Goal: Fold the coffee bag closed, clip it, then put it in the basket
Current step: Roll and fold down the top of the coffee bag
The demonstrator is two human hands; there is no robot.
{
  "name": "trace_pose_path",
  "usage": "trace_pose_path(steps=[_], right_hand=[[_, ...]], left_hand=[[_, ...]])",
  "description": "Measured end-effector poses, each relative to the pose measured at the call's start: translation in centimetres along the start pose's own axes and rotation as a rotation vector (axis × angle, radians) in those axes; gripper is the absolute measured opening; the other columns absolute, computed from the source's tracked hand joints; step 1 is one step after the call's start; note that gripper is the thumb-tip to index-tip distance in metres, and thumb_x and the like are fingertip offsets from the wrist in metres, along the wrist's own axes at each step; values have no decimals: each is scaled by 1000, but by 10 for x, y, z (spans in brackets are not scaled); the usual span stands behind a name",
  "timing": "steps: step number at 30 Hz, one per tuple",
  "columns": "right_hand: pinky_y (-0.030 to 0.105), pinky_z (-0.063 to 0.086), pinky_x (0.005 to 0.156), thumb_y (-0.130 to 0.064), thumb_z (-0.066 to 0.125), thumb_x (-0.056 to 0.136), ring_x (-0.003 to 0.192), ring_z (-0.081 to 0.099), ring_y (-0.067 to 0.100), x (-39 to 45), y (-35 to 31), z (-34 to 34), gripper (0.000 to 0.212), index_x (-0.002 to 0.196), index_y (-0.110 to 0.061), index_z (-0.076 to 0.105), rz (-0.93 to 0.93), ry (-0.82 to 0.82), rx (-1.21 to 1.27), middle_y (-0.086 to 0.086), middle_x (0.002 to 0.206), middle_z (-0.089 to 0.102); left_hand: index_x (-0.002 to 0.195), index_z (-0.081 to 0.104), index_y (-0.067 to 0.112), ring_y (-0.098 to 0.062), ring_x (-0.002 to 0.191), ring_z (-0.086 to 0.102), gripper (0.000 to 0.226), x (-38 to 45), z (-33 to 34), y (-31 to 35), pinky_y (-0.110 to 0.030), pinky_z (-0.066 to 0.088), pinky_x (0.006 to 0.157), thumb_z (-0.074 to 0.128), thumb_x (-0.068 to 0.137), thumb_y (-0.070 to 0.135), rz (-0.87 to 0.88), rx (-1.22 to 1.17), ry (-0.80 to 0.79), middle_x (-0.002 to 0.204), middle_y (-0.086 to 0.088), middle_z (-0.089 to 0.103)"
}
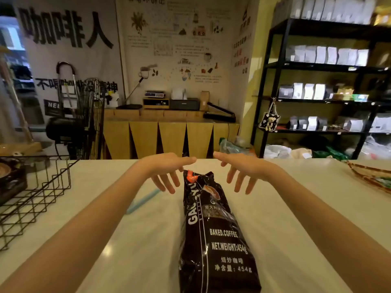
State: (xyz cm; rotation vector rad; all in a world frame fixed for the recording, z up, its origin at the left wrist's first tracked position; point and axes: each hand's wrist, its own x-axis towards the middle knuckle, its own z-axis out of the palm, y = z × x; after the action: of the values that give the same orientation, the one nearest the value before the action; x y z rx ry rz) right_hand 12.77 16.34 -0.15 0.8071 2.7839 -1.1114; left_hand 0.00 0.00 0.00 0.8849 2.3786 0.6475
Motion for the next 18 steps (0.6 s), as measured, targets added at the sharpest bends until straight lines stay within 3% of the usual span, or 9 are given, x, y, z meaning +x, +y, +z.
trace_pose_path(steps=[4, 6, 11, 14, 18], right_hand=[[38, 58, 57, -75, 32, 75, 78, 69, 29, 3, 14, 20, 84, 135, -16, 34, 72, -48, 20, 11, 100, 62], [38, 58, 58, -73, 33, 76, 81, 68, 31, 6, 21, 30, 82, 135, -17, 33, 86, -72, 59, 15, 108, 61], [42, 53, 78, -65, 38, 81, 94, 59, 30, 15, 33, 53, 68, 129, -17, 43, 82, -72, 215, 17, 120, 57], [46, 49, 92, -65, 47, 77, 102, 59, 28, 23, 41, 66, 65, 121, -18, 53, 72, -81, 347, 9, 115, 60], [43, 50, 92, -59, 62, 69, 99, 63, 26, 31, 45, 73, 63, 112, -12, 60, 117, -42, 495, 10, 110, 67]], left_hand=[[133, 38, 13, -25, 77, 67, 78, 3, 25, -10, -34, 54, 68, 35, 79, 68, -55, -58, -4, 119, -17, 60], [130, 42, 14, -27, 85, 65, 73, 4, 41, -14, -35, 53, 72, 35, 80, 66, -34, -113, -24, 123, -17, 58], [110, 51, 20, -29, 102, 61, 50, 11, 71, -24, -37, 52, 78, 45, 80, 59, 2, -337, -30, 117, -10, 61], [112, 56, 18, -28, 103, 61, 56, 16, 79, -30, -44, 48, 93, 51, 75, 61, -18, -454, -25, 112, -7, 65], [107, 59, 19, -25, 98, 63, 54, 18, 81, -32, -41, 49, 91, 54, 73, 61, -19, -498, 1, 105, -5, 67]])
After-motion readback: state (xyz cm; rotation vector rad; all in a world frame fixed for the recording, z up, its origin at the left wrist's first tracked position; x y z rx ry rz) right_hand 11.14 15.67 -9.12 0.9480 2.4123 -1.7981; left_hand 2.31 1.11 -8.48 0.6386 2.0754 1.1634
